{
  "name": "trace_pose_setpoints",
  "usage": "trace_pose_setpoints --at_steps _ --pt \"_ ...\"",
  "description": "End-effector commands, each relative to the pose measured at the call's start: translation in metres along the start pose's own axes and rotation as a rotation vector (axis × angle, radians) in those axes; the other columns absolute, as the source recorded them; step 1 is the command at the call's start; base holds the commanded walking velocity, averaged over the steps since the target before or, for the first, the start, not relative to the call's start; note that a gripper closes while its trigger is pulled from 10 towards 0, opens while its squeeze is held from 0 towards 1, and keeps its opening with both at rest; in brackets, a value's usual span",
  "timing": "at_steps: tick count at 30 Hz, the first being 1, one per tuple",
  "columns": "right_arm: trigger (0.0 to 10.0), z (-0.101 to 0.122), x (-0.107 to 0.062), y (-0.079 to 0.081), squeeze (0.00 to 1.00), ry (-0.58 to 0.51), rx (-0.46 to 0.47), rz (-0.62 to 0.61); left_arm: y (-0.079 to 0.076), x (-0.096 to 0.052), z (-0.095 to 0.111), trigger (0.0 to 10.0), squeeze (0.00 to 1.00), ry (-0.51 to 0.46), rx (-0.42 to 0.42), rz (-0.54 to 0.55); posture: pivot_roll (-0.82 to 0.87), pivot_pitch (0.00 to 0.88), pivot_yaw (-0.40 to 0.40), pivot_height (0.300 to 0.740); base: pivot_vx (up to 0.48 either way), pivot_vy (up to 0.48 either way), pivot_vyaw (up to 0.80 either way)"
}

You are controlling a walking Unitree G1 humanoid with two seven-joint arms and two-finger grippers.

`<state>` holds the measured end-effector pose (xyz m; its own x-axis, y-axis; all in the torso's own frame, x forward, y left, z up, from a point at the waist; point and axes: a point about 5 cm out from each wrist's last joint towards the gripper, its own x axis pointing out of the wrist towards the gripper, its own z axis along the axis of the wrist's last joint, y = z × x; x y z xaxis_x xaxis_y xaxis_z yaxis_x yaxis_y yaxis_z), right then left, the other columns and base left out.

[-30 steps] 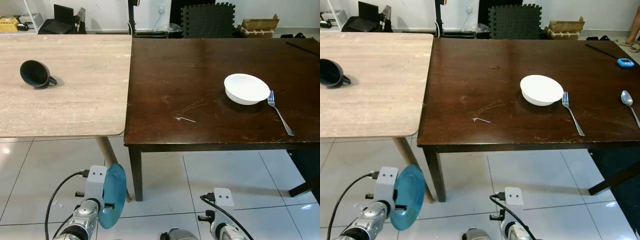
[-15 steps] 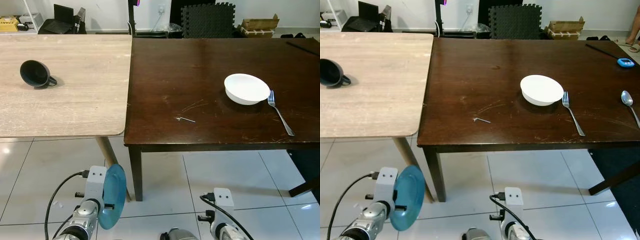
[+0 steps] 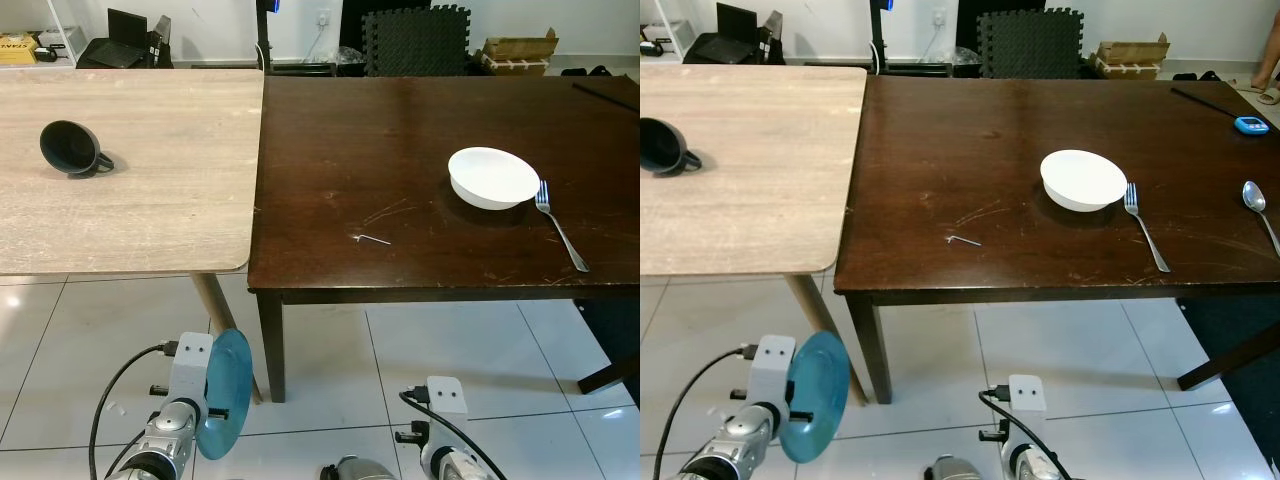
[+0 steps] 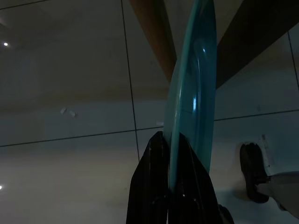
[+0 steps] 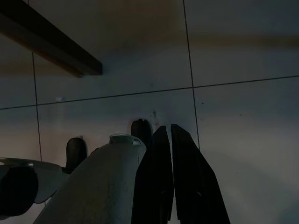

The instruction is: Setting the table

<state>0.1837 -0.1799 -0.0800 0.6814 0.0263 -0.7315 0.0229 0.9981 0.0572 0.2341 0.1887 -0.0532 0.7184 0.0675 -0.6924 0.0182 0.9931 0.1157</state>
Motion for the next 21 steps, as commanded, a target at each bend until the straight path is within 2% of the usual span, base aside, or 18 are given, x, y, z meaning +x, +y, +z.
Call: trace_pose_setpoints --at_steps 1,21 --pt "10.0 -0.0064 -0.0016 -0.0008 0.0 0.025 0.005 -0.008 0.0008 -0.0015 -0.0083 10.0 0.0 0.033 -0.004 0.002 0.04 0.016 0.047 0.74 0.0 0.0 0.0" --pt "10.0 -0.0056 -0.0011 0.0005 0.0 0.025 0.002 -0.005 0.0018 -0.0012 -0.0071 10.0 0.0 0.03 -0.004 0.003 0.04 0.014 0.048 0.74 0.0 0.0 0.0"
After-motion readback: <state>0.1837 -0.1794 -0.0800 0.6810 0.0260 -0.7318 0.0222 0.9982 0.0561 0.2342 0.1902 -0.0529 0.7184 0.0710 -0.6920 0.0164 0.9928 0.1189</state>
